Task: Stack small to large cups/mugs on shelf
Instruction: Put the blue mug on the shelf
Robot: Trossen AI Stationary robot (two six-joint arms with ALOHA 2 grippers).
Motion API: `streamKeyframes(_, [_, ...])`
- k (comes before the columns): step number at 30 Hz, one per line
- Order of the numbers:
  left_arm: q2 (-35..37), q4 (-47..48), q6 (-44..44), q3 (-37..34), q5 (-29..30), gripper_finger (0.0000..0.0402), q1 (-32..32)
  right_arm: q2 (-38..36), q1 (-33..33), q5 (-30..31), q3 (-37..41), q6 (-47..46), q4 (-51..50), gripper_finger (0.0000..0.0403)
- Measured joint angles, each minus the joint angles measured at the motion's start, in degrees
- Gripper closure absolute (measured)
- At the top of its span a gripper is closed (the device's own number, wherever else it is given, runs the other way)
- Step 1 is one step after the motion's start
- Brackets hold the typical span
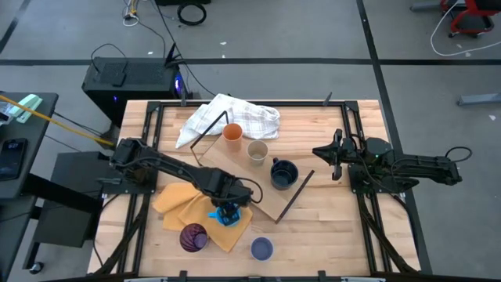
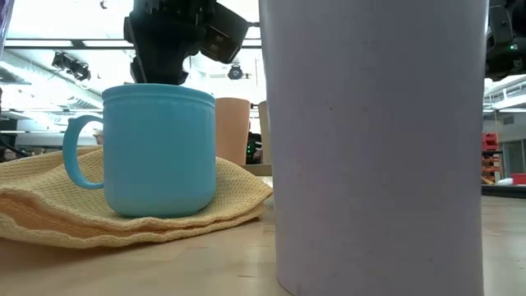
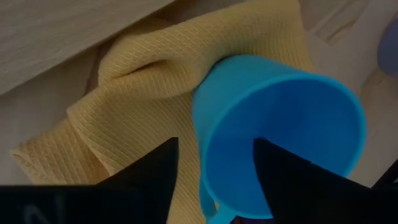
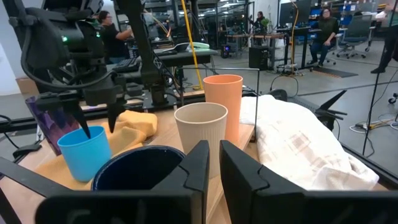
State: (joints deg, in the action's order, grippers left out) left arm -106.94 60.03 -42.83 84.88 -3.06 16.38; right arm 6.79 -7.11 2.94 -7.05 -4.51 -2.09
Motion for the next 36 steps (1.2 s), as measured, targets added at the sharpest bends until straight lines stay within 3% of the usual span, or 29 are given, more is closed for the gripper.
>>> streamKeyframes(12, [0.0, 0.0, 1.6, 0.0, -0.1, 0.0387, -0.2, 0.0, 0.0, 0.0, 0.0, 0.0, 0.0, 0.0357])
streamKeyframes(28, [0.7, -0.2, 3.0, 0.2, -0.7, 0.0391, -0.5, 0.0, 0.0, 0.0, 0.0, 0.0, 0.0, 0.0357])
streamKeyframes(36, [4.0, 0.1, 4.5, 4.0, 1.4, 0.0391, -2.0, 0.0, 0.0, 0.0, 0.0, 0.0, -0.1, 0.0357])
